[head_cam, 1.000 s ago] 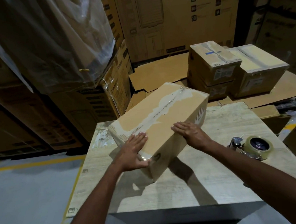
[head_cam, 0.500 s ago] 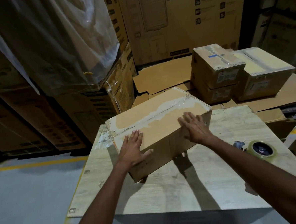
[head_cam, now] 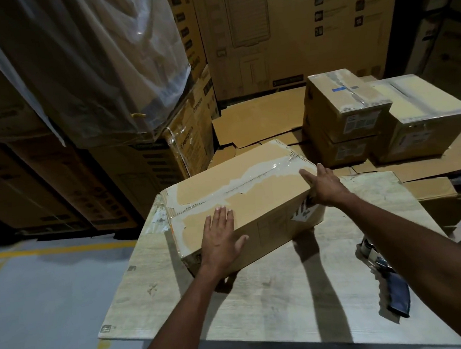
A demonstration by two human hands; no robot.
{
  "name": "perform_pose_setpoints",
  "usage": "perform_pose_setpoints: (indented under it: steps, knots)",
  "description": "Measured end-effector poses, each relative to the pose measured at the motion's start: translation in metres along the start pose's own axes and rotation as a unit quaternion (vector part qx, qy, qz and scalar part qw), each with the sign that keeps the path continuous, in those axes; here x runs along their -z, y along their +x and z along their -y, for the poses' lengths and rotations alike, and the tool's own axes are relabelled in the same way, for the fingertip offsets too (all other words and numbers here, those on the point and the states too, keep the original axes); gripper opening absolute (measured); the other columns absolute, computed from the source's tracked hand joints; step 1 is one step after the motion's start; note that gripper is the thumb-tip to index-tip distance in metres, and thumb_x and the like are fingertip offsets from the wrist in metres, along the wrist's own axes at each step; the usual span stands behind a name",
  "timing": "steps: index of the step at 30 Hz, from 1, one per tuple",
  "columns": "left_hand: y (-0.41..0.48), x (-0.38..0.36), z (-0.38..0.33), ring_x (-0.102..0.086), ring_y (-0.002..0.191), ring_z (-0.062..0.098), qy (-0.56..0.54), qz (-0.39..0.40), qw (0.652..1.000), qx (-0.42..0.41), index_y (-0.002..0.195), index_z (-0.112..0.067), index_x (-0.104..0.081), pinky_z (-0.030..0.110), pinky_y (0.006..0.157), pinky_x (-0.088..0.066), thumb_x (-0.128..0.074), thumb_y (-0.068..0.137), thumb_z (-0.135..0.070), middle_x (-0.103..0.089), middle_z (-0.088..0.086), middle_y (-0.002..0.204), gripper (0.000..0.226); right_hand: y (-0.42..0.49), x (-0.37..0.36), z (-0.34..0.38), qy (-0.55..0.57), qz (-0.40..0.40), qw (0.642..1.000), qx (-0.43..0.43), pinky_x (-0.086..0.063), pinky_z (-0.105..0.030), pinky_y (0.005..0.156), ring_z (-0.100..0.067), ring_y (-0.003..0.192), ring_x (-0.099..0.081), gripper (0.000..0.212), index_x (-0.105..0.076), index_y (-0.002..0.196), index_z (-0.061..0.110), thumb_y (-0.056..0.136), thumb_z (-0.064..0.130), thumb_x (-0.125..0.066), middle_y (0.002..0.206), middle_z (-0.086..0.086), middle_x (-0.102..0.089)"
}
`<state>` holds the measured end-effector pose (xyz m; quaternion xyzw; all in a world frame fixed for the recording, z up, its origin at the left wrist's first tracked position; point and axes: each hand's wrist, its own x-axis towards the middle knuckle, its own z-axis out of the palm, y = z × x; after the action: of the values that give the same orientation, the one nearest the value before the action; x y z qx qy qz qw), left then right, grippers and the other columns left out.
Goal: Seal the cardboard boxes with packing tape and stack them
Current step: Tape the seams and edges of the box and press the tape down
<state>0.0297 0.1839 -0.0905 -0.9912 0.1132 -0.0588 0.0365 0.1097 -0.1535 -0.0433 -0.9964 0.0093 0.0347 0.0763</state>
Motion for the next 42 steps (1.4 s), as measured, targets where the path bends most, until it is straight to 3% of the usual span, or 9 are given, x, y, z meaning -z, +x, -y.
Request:
perform_pose_setpoints:
  steps: [5, 10, 17, 22, 24, 26, 31, 35, 42]
  knots:
    - [0.002, -0.008, 0.022, -0.029, 0.152, 0.026, 0.009, -0.038, 0.999, -0.033, 0.156, -0.011, -0.039, 0.043, 0.123, -0.011, -0.036, 0.094, -0.072, -0.034, 0.013, 0.163, 0.087, -0.014, -0.006, 0.006, 0.0, -0.029, 0.999, -0.016, -0.045, -0.055, 0.108, -0.041, 0.138, -0.033, 0.104, -0.02, 0.157, 0.041, 0.079, 0.033, -0.087, 0.155, -0.019, -0.025]
    - [0.016, -0.009, 0.07, -0.002, 0.158, 0.021, 0.043, -0.006, 0.998, -0.053, 0.163, -0.02, -0.011, 0.046, 0.126, 0.001, -0.033, 0.098, -0.072, -0.004, 0.005, 0.17, 0.086, -0.048, -0.015, 0.028, 0.007, -0.064, 0.997, -0.029, -0.05, -0.048, 0.099, -0.038, 0.13, -0.04, 0.096, -0.03, 0.154, 0.035, 0.078, 0.036, -0.088, 0.143, -0.021, -0.037]
    - [0.028, 0.0, 0.064, 0.009, 0.157, 0.03, -0.004, 0.026, 0.993, 0.111, 0.164, -0.023, 0.001, 0.064, 0.122, -0.001, -0.055, 0.099, -0.009, 0.005, 0.013, 0.171, 0.087, -0.098, -0.04, 0.077, 0.073, -0.111, 0.991, -0.017, -0.048, -0.037, 0.083, -0.029, 0.112, -0.045, 0.083, -0.045, 0.143, 0.026, 0.075, 0.039, -0.091, 0.123, -0.013, -0.041]
    - [0.02, -0.001, 0.044, 0.022, 0.154, 0.028, -0.106, 0.022, 0.991, 0.079, 0.164, -0.029, -0.005, 0.074, 0.117, 0.0, -0.057, 0.088, 0.01, 0.013, 0.011, 0.17, 0.1, -0.124, -0.037, 0.088, 0.083, -0.106, 0.991, -0.006, -0.05, -0.036, 0.081, -0.028, 0.11, -0.049, 0.082, -0.051, 0.139, 0.024, 0.072, 0.049, -0.091, 0.122, -0.013, -0.045]
    - [0.013, 0.0, 0.03, 0.026, 0.153, 0.025, -0.142, 0.031, 0.987, 0.066, 0.164, -0.032, -0.003, 0.075, 0.116, 0.004, -0.067, 0.09, -0.002, 0.02, 0.007, 0.168, 0.103, -0.13, -0.035, 0.086, 0.101, -0.087, 0.991, 0.026, -0.05, -0.034, 0.084, -0.025, 0.112, -0.048, 0.084, -0.051, 0.142, 0.025, 0.071, 0.048, -0.091, 0.126, -0.011, -0.044]
    - [0.005, 0.002, 0.012, 0.029, 0.152, 0.024, -0.139, 0.041, 0.988, 0.051, 0.162, -0.034, 0.006, 0.076, 0.115, 0.01, -0.075, 0.088, -0.035, 0.027, 0.005, 0.166, 0.11, -0.131, -0.028, 0.074, 0.119, -0.047, 0.99, 0.058, -0.048, -0.034, 0.09, -0.018, 0.111, -0.042, 0.094, -0.048, 0.15, 0.028, 0.068, 0.048, -0.092, 0.129, -0.007, -0.043]
    - [-0.006, 0.011, -0.055, 0.037, 0.149, 0.023, -0.114, 0.035, 0.993, 0.006, 0.157, -0.037, 0.012, 0.079, 0.103, 0.024, -0.034, 0.071, -0.097, 0.032, 0.006, 0.165, 0.114, -0.118, 0.001, 0.023, 0.048, 0.045, 0.988, 0.14, -0.045, -0.04, 0.107, -0.018, 0.127, -0.039, 0.105, -0.04, 0.157, 0.033, 0.067, 0.05, -0.091, 0.144, 0.0, -0.041]
    - [-0.001, 0.02, -0.103, 0.038, 0.148, 0.025, -0.148, 0.041, 0.988, 0.034, 0.162, -0.036, 0.0, 0.085, 0.1, 0.018, -0.025, 0.067, -0.102, 0.028, 0.004, 0.167, 0.118, -0.101, 0.012, 0.002, -0.026, -0.004, 0.993, 0.111, -0.038, -0.046, 0.116, -0.03, 0.144, -0.034, 0.091, -0.034, 0.159, 0.033, 0.084, 0.034, -0.084, 0.163, -0.007, -0.031]
    - [0.012, 0.034, -0.13, 0.025, 0.154, 0.029, -0.138, 0.078, 0.984, 0.08, 0.164, -0.029, -0.006, 0.088, 0.1, 0.01, -0.025, 0.06, -0.102, 0.019, 0.008, 0.17, 0.128, -0.072, 0.008, -0.012, -0.079, -0.009, 0.991, 0.108, -0.029, -0.046, 0.12, -0.033, 0.149, -0.027, 0.081, -0.032, 0.16, 0.028, 0.092, 0.03, -0.076, 0.168, -0.011, -0.023]
